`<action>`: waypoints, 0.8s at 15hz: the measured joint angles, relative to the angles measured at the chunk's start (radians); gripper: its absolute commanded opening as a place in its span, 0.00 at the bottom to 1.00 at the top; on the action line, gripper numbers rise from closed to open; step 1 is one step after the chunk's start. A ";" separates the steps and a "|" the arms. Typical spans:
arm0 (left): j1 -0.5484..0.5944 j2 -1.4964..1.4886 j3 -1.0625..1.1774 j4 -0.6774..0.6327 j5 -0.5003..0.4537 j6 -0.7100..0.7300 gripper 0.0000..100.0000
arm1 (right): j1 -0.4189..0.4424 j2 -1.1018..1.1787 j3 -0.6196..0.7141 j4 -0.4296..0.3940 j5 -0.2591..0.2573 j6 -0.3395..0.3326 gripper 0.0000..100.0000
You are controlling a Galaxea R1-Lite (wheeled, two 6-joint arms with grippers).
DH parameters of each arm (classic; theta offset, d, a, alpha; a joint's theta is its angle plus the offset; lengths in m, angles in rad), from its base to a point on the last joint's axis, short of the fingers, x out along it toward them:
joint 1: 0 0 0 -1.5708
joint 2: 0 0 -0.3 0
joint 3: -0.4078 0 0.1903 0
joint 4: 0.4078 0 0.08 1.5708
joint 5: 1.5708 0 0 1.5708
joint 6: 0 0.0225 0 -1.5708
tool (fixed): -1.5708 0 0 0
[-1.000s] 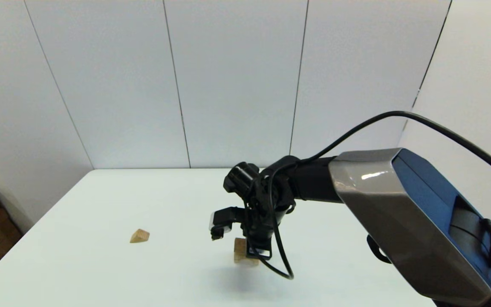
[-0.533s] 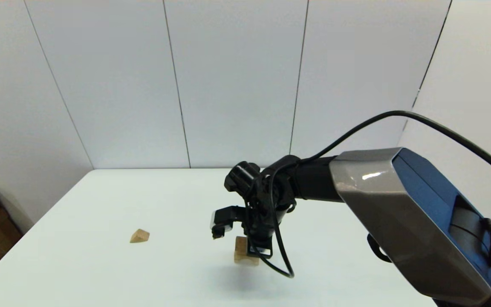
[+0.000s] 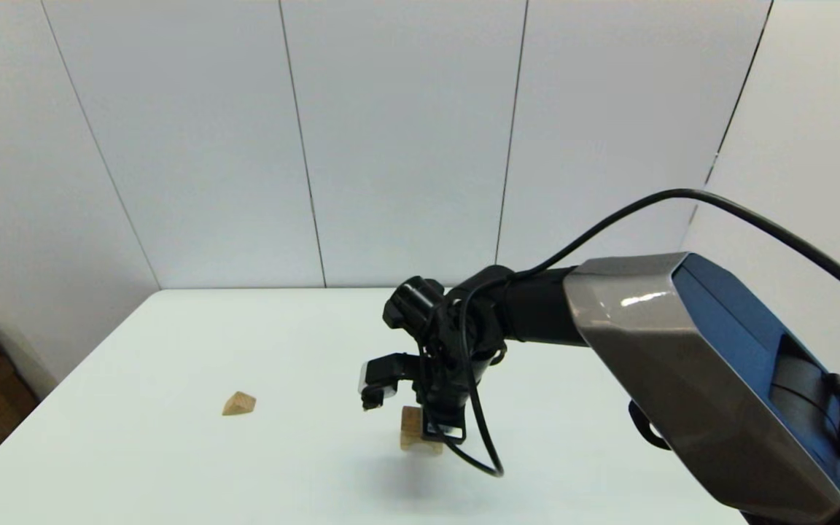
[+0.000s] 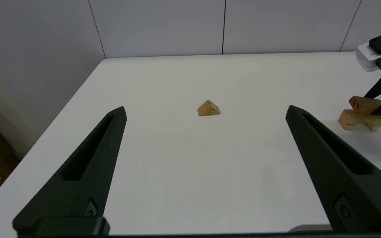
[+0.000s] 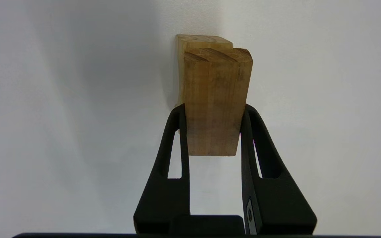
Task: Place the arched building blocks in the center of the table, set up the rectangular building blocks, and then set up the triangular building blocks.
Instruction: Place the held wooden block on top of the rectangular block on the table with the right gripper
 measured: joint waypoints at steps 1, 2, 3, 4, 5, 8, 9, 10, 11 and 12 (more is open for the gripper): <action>0.000 0.000 0.000 0.000 0.000 0.001 1.00 | 0.000 0.000 0.000 0.000 0.000 0.000 0.00; 0.000 0.000 0.000 0.000 0.000 0.000 1.00 | 0.001 0.000 0.000 0.000 0.000 0.000 0.00; 0.000 0.000 0.000 0.000 0.000 0.000 1.00 | 0.002 0.000 0.000 0.000 0.000 0.000 0.00; 0.000 0.000 0.000 0.000 0.000 0.000 1.00 | 0.004 0.000 0.000 0.001 0.001 0.000 0.00; 0.000 0.000 0.000 0.000 0.000 0.000 1.00 | 0.005 0.001 0.000 0.001 0.001 0.000 0.00; 0.000 0.000 0.000 0.000 0.000 0.000 1.00 | 0.009 0.002 0.001 0.002 0.001 0.000 0.00; 0.000 0.000 0.000 0.000 0.000 0.000 1.00 | 0.010 0.003 0.001 0.002 0.001 0.000 0.00; 0.000 0.000 0.000 0.000 0.000 0.000 1.00 | 0.010 0.004 0.001 0.001 0.001 0.000 0.00; 0.000 0.000 0.000 0.000 0.000 0.000 1.00 | 0.010 0.005 0.001 0.000 0.001 0.000 0.00; 0.000 0.000 0.000 0.000 0.000 0.000 1.00 | 0.010 0.006 0.001 0.000 0.001 0.000 0.00</action>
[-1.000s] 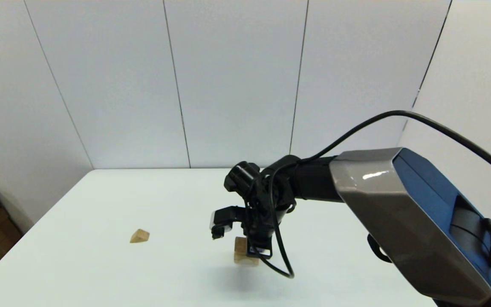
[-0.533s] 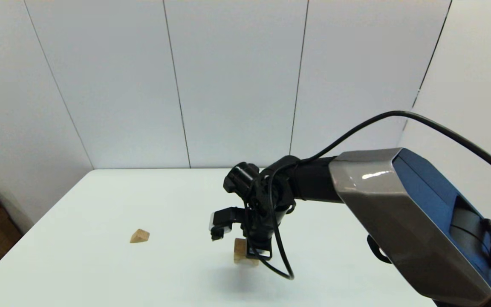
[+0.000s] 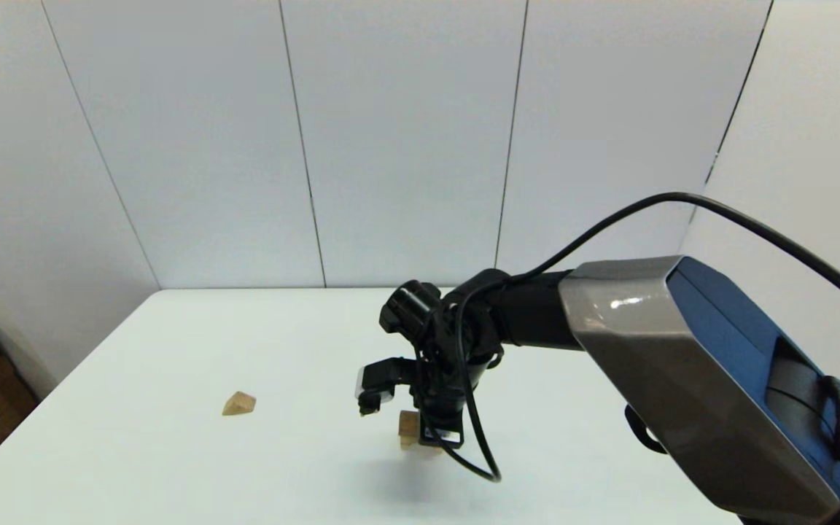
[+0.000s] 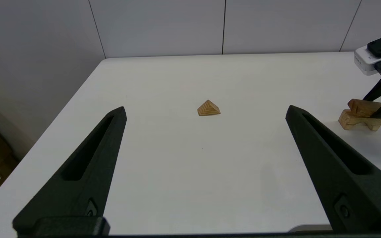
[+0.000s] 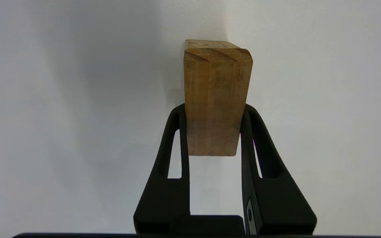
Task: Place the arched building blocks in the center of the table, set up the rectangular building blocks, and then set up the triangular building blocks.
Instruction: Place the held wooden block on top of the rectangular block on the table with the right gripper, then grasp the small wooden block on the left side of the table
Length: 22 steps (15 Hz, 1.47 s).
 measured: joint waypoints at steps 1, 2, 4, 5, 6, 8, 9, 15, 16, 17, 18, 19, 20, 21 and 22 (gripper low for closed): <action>0.000 0.000 0.000 0.000 -0.001 0.000 1.00 | 0.000 0.000 0.000 0.000 0.000 0.000 0.00; 0.000 0.000 0.000 0.000 0.000 0.000 1.00 | -0.001 0.000 -0.001 0.000 -0.001 0.000 0.00; 0.000 0.000 0.000 0.000 0.000 0.000 1.00 | -0.001 0.000 -0.002 -0.001 -0.002 0.000 0.00; 0.000 0.000 0.000 0.000 0.000 0.000 1.00 | -0.002 0.000 -0.002 -0.002 -0.003 0.000 0.00; 0.000 0.000 0.000 0.000 0.000 0.000 1.00 | -0.003 0.000 -0.002 -0.003 -0.004 0.000 0.00; 0.000 0.000 0.000 0.000 -0.001 0.000 1.00 | -0.005 0.000 -0.002 -0.004 -0.005 0.000 0.00; 0.000 0.000 0.000 0.001 -0.001 0.000 1.00 | -0.006 0.000 -0.002 -0.004 -0.005 0.000 0.00; 0.000 0.000 0.000 0.000 0.000 0.000 1.00 | -0.008 0.001 -0.002 -0.002 -0.008 0.000 1.00; 0.000 0.000 0.000 0.000 0.000 0.000 1.00 | -0.008 0.001 -0.002 -0.003 -0.009 0.001 1.00; 0.000 0.000 0.000 0.000 0.000 0.000 1.00 | -0.008 0.001 -0.002 -0.003 -0.008 0.001 1.00; 0.000 0.000 0.000 0.000 0.000 0.000 1.00 | -0.008 0.001 -0.002 -0.003 -0.009 0.001 1.00; 0.000 0.000 0.000 0.000 0.000 0.000 1.00 | -0.008 0.001 -0.002 -0.004 -0.008 0.001 1.00; 0.000 0.000 0.000 0.000 0.000 -0.001 1.00 | -0.008 0.000 -0.002 -0.004 -0.009 0.002 1.00; 0.000 0.000 0.000 0.000 -0.001 0.000 1.00 | -0.009 -0.003 -0.002 -0.004 -0.008 0.004 1.00; 0.000 0.000 0.000 0.000 -0.001 0.000 1.00 | -0.013 -0.010 -0.002 -0.004 -0.010 0.004 1.00</action>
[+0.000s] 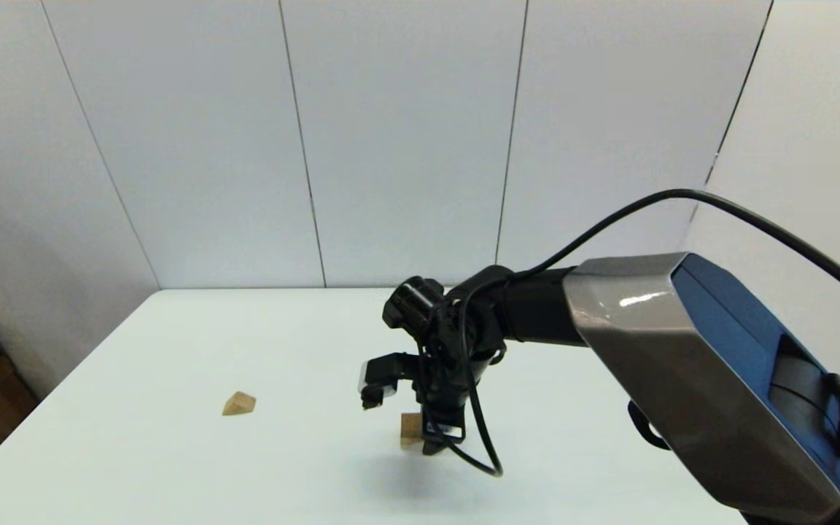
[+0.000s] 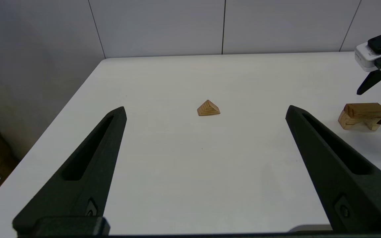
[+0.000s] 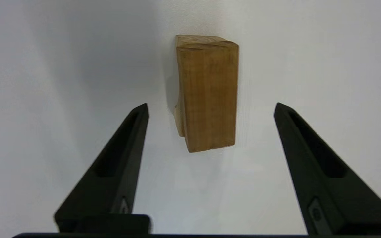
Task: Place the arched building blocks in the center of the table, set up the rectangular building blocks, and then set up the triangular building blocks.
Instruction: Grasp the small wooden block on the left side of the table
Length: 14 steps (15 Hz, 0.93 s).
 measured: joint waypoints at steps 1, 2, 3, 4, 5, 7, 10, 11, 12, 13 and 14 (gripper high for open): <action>0.000 0.000 0.000 0.000 0.000 0.000 1.00 | -0.008 -0.012 0.000 -0.001 -0.001 0.001 1.00; 0.000 0.000 0.000 0.000 0.000 0.000 1.00 | -0.017 -0.030 0.000 -0.002 -0.001 0.003 1.00; 0.000 0.000 0.000 0.000 0.000 0.000 1.00 | -0.029 -0.053 0.000 -0.001 -0.001 0.007 1.00; 0.000 0.000 0.000 0.000 0.000 0.000 1.00 | -0.045 -0.084 0.000 0.000 -0.002 0.016 1.00; 0.000 0.000 0.000 0.000 0.000 0.000 1.00 | -0.063 -0.116 0.000 0.004 -0.003 0.033 1.00; 0.000 0.000 0.000 0.000 0.000 0.000 1.00 | -0.106 -0.192 0.002 0.015 -0.007 0.087 1.00; 0.000 0.000 0.000 0.000 0.000 0.001 1.00 | -0.187 -0.318 0.005 0.051 -0.010 0.175 1.00; 0.000 0.000 0.000 0.001 0.000 0.001 1.00 | -0.211 -0.355 0.008 0.060 -0.010 0.208 1.00; 0.000 0.000 0.000 0.000 0.000 0.000 1.00 | -0.235 -0.394 0.011 0.069 -0.011 0.254 1.00; 0.000 0.000 0.000 0.000 0.000 0.000 1.00 | -0.260 -0.432 0.016 0.080 -0.016 0.312 1.00; 0.000 0.000 0.000 0.000 0.000 0.000 1.00 | -0.282 -0.470 0.023 0.085 -0.028 0.366 1.00</action>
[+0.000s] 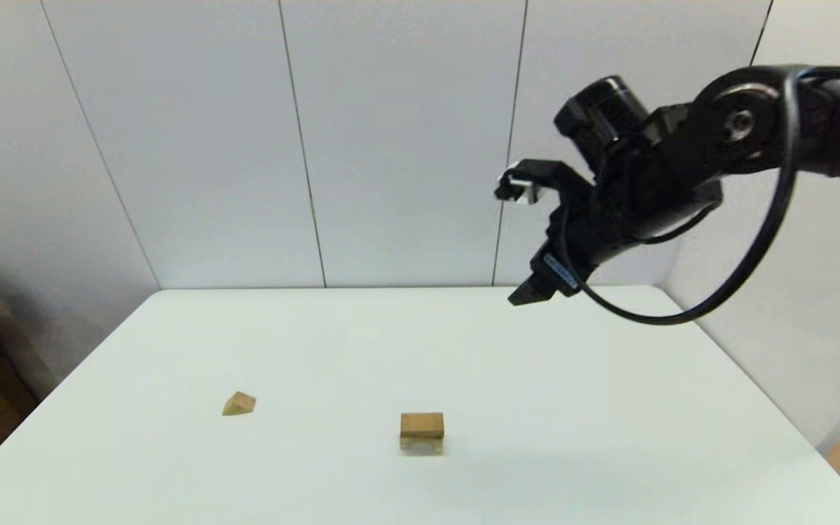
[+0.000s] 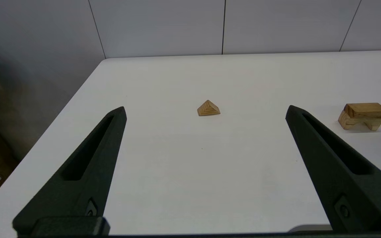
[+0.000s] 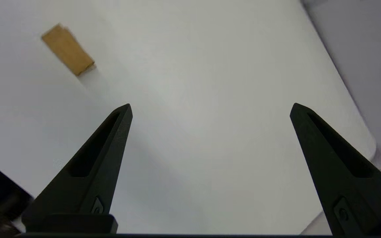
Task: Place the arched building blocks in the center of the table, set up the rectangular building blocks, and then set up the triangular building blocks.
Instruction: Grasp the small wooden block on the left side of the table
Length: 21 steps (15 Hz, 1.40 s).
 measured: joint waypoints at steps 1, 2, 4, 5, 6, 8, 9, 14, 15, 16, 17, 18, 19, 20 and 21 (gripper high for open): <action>0.000 0.000 0.000 0.001 0.000 0.000 1.00 | -0.022 -0.038 0.011 0.002 -0.016 0.052 1.00; 0.000 0.000 0.000 0.000 0.000 0.000 1.00 | -0.046 -0.079 0.028 0.001 -0.030 0.102 1.00; 0.000 0.000 0.000 0.000 0.000 0.000 1.00 | -0.109 -0.162 0.070 0.001 -0.039 0.159 1.00; 0.000 0.000 0.000 0.000 0.000 0.000 1.00 | -0.142 -0.203 0.097 0.000 -0.038 0.167 1.00; 0.000 0.000 0.000 0.000 0.000 0.000 1.00 | -0.176 -0.244 0.127 0.000 -0.036 0.169 1.00; 0.000 0.000 0.000 0.000 0.000 0.000 1.00 | -0.243 -0.340 0.208 -0.006 -0.030 0.170 1.00; 0.000 0.000 0.000 0.000 0.000 0.000 1.00 | -0.281 -0.396 0.260 -0.007 -0.024 0.170 1.00; 0.000 0.000 0.000 0.001 0.000 0.000 1.00 | -0.406 -0.705 0.547 -0.010 -0.013 0.172 1.00; 0.000 0.000 0.000 0.000 0.000 0.000 1.00 | -0.418 -0.770 0.607 -0.010 -0.013 0.173 1.00; 0.000 0.000 0.000 0.000 0.000 0.000 1.00 | -0.426 -0.835 0.664 -0.010 -0.013 0.173 1.00; 0.000 0.000 0.000 0.000 0.000 0.000 1.00 | -0.433 -0.908 0.729 -0.013 -0.014 0.177 1.00; 0.000 0.000 0.000 0.000 0.000 0.000 1.00 | -0.436 -0.963 0.784 -0.025 -0.014 0.184 1.00; 0.000 0.000 0.000 0.000 0.000 0.000 1.00 | -0.439 -1.026 0.857 -0.054 -0.014 0.193 1.00; 0.000 0.000 0.000 0.000 0.000 0.000 1.00 | -0.440 -1.081 0.935 -0.097 -0.014 0.198 1.00; 0.000 0.000 0.000 0.000 0.000 0.001 1.00 | -0.440 -1.135 1.017 -0.156 -0.015 0.201 1.00</action>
